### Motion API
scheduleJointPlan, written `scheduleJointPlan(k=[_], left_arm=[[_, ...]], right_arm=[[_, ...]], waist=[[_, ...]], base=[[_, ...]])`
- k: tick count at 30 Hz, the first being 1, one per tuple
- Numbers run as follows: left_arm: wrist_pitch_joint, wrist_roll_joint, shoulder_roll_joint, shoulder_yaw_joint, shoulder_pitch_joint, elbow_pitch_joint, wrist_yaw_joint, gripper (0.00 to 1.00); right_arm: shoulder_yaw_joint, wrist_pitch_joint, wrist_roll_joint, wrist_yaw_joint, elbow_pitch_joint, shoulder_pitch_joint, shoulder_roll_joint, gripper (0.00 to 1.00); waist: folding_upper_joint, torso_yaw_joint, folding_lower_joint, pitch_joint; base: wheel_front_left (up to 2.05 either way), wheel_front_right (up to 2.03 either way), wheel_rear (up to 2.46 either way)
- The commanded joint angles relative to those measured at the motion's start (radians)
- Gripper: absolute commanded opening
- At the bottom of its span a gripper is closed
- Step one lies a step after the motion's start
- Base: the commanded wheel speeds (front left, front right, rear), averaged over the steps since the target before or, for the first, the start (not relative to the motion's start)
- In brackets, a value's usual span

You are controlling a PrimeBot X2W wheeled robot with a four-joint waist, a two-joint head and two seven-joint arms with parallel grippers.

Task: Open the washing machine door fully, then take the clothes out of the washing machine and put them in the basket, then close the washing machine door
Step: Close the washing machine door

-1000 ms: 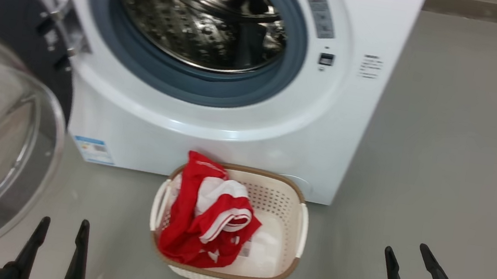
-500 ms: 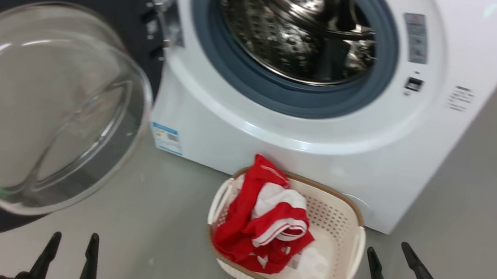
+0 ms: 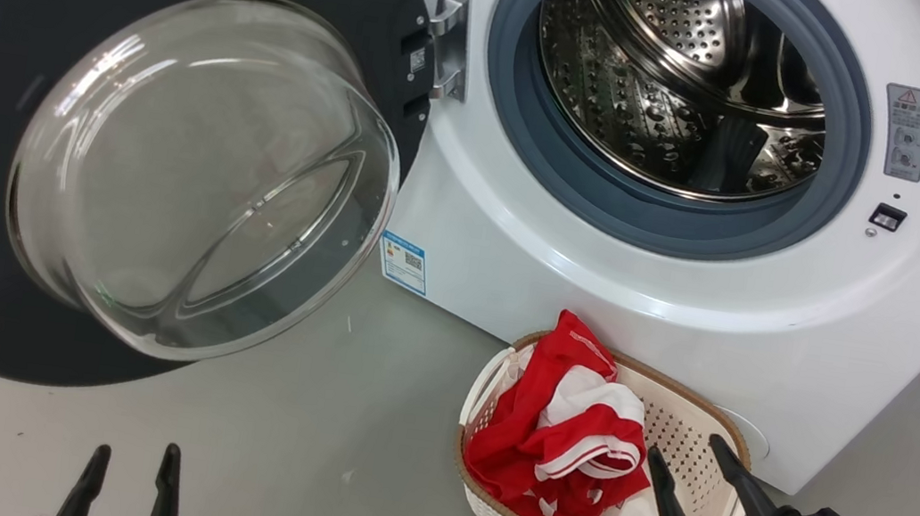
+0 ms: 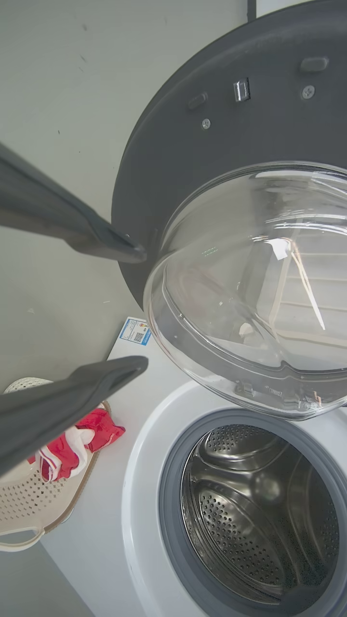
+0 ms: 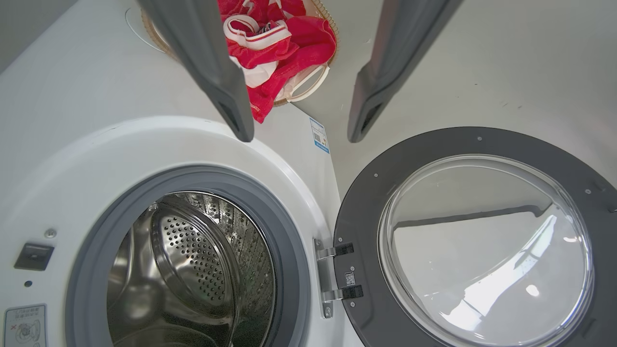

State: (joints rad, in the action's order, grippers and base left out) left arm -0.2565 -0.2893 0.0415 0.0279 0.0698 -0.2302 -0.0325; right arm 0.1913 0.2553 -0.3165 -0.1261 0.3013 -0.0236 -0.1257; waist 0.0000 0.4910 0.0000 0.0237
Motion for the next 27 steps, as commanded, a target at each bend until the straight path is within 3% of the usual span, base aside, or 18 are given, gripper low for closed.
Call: scheduleJointPlan(k=[1,13,14,15,17,18,20,27], left_arm=[[-0.005,-0.011,0.009,0.032,-0.011,0.032,0.008,1.0],[-0.005,-0.032,0.009,0.03,0.005,0.057,0.014,1.0],[-0.005,-0.038,0.009,0.029,0.003,0.059,0.01,0.83],[-0.005,-0.045,0.009,0.03,0.0,0.062,0.006,0.53],[-0.005,-0.051,0.009,0.034,-0.005,0.073,0.001,0.32],[-0.005,-0.055,0.009,0.037,-0.008,0.079,-0.002,0.13],[-0.005,-0.062,0.009,0.048,-0.016,0.094,-0.01,0.0],[-0.005,-0.044,0.009,0.15,-0.096,0.248,-0.055,0.0]], right_arm=[[0.026,0.006,-0.012,-0.005,-0.017,-0.038,-0.01,1.0],[0.041,0.006,-0.023,-0.005,-0.007,-0.048,-0.012,1.0],[0.04,0.006,-0.023,-0.005,-0.007,-0.046,-0.011,1.0],[0.038,0.006,-0.023,-0.005,-0.008,-0.044,-0.011,1.0],[0.036,0.006,-0.022,-0.005,-0.01,-0.038,-0.009,1.0],[0.034,0.006,-0.022,-0.005,-0.011,-0.035,-0.007,1.0],[0.032,0.006,-0.022,-0.005,-0.013,-0.028,-0.003,1.0],[0.017,0.006,-0.017,-0.005,-0.023,-0.004,0.009,1.0]], waist=[[0.0,0.005,0.0,-0.003],[0.0,0.004,0.0,-0.004],[0.0,0.003,0.0,-0.004],[0.0,0.003,0.0,-0.004],[0.0,0.002,0.0,-0.005],[0.0,0.001,0.0,-0.007],[0.0,-0.001,0.0,-0.009],[0.0,-0.004,0.0,-0.012]], base=[[0.0,0.0,0.0],[0.0,0.0,0.0],[0.0,0.0,0.0],[0.0,0.0,0.0],[0.0,0.0,0.0],[0.0,0.0,0.0],[0.0,0.0,0.0],[0.0,0.0,0.0]])
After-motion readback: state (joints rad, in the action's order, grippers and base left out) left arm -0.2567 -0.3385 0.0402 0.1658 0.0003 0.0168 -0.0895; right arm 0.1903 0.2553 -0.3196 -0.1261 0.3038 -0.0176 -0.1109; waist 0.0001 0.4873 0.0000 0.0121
